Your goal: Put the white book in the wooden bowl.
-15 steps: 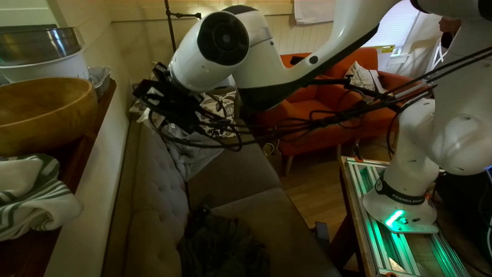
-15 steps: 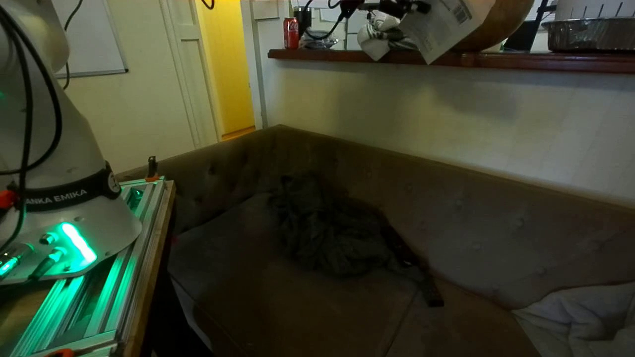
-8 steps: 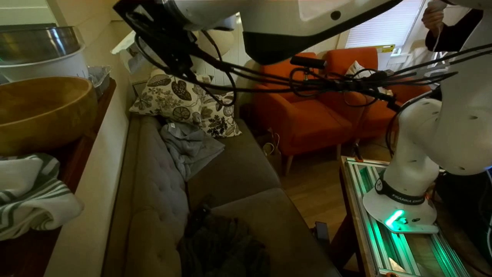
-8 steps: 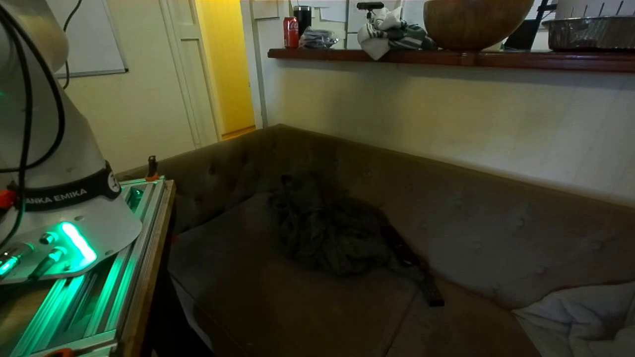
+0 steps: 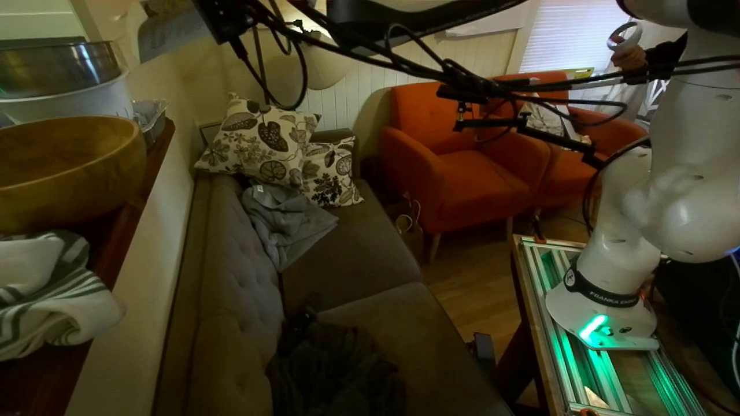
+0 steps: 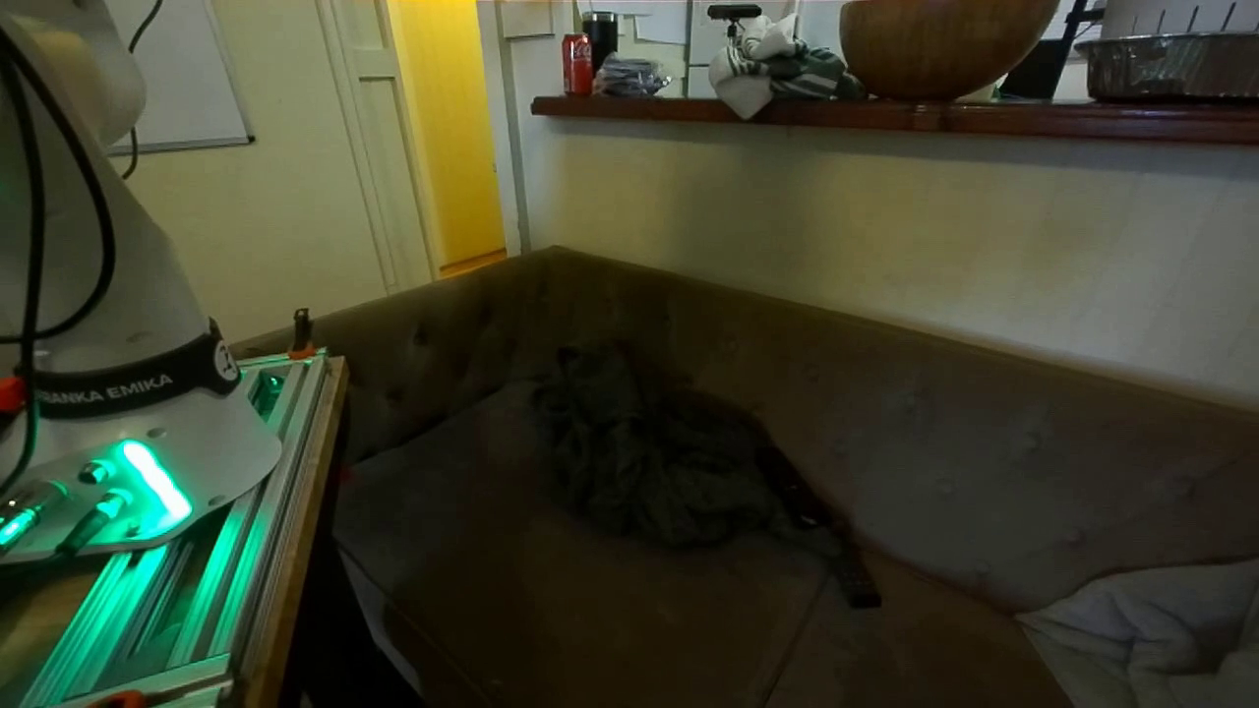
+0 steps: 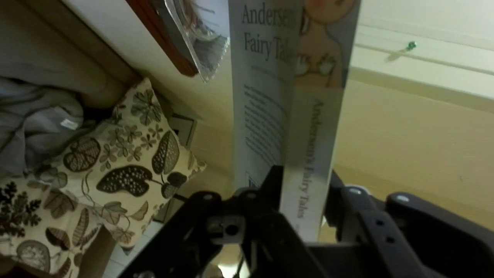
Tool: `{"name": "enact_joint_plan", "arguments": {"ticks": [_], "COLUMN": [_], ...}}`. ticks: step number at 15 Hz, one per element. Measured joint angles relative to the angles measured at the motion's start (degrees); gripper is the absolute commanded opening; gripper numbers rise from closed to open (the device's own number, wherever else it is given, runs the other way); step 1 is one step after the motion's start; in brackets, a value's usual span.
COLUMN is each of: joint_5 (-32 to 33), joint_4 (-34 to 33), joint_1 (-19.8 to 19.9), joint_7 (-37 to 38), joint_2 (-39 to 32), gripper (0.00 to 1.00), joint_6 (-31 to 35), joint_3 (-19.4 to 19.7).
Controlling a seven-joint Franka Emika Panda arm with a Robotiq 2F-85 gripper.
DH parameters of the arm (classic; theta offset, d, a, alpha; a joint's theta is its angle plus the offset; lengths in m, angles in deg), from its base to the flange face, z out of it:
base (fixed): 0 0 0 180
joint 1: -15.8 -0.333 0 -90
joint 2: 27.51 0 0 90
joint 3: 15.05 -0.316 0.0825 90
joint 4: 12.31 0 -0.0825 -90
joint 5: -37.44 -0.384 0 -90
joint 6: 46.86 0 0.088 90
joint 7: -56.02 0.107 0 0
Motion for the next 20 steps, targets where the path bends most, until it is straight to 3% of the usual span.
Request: {"name": "enact_joint_plan", "arguments": {"ticks": [3,6,7,8,9,10,14,20], "joint_5": [-2.7,0.1,1.6,1.87,1.87,1.87,1.87,0.82], "joint_4": [-0.36,0.55,0.52,0.53,0.55,0.57,-0.19,-8.77], "joint_1": [2.11,3.35,3.48,3.51,3.51,3.51,3.13,2.3], "joint_7": [-1.63,-3.05,-2.82,-2.59,-2.57,-2.56,-1.58,-0.31], "joint_2": [-4.6,-5.55,-5.38,-5.17,-4.98,-4.86,-6.13,-14.06], "gripper": [0.07,0.07,0.27,0.27,0.27,0.07,0.07,0.07], "joint_6": [13.12,25.09,28.58,30.45,30.94,30.98,30.51,36.23], "joint_3": [0.38,0.92,1.31,1.57,1.65,1.65,1.65,1.23]}}
